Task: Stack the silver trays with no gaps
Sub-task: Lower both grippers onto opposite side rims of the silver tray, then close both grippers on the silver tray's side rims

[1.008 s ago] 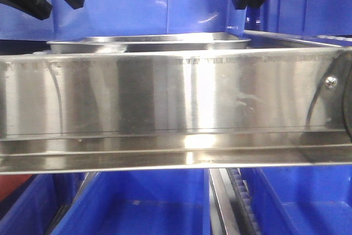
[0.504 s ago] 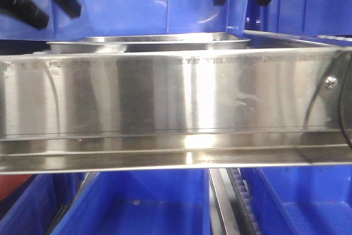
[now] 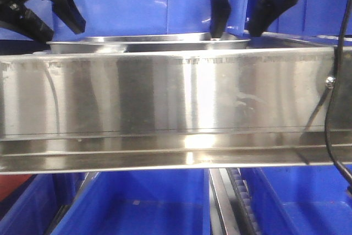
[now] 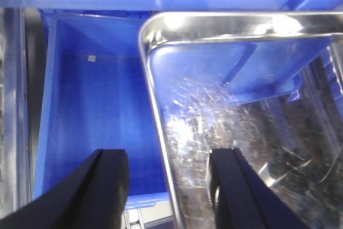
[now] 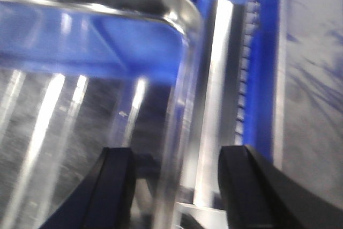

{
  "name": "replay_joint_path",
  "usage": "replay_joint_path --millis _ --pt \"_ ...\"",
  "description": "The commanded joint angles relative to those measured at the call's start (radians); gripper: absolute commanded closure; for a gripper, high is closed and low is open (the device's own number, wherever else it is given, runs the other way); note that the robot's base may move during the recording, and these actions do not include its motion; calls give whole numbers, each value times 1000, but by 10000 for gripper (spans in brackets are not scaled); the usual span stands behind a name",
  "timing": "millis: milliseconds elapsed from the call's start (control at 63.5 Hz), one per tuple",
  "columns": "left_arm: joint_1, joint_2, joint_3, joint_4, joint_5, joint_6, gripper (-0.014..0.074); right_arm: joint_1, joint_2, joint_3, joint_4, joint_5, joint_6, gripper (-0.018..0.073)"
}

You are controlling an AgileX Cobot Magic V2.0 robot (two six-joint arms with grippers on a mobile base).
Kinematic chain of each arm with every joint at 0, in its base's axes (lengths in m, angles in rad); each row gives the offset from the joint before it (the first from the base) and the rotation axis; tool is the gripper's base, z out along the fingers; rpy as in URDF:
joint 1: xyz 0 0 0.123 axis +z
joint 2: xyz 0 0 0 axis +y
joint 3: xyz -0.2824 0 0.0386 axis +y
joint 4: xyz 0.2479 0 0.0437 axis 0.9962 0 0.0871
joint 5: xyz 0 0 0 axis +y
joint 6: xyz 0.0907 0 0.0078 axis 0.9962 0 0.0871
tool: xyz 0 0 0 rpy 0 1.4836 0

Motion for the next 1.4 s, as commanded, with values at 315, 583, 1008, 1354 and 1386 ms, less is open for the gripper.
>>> replay_joint_path --millis 315,583,1008,1354,1386 --pt "4 49 -8 -2 -42 -6 386 -4 50 -10 2 -30 31 305" --pt "4 68 -8 0 -47 -6 386 -4 60 -10 18 -22 31 323" --pt "4 72 -8 -26 -16 -6 524 -10 64 -10 18 -3 31 525" --pt "4 72 -10 -50 12 -6 615 -10 64 -10 6 36 31 638" --pt "4 72 -10 -50 17 -6 615 -10 64 -10 6 37 31 629"
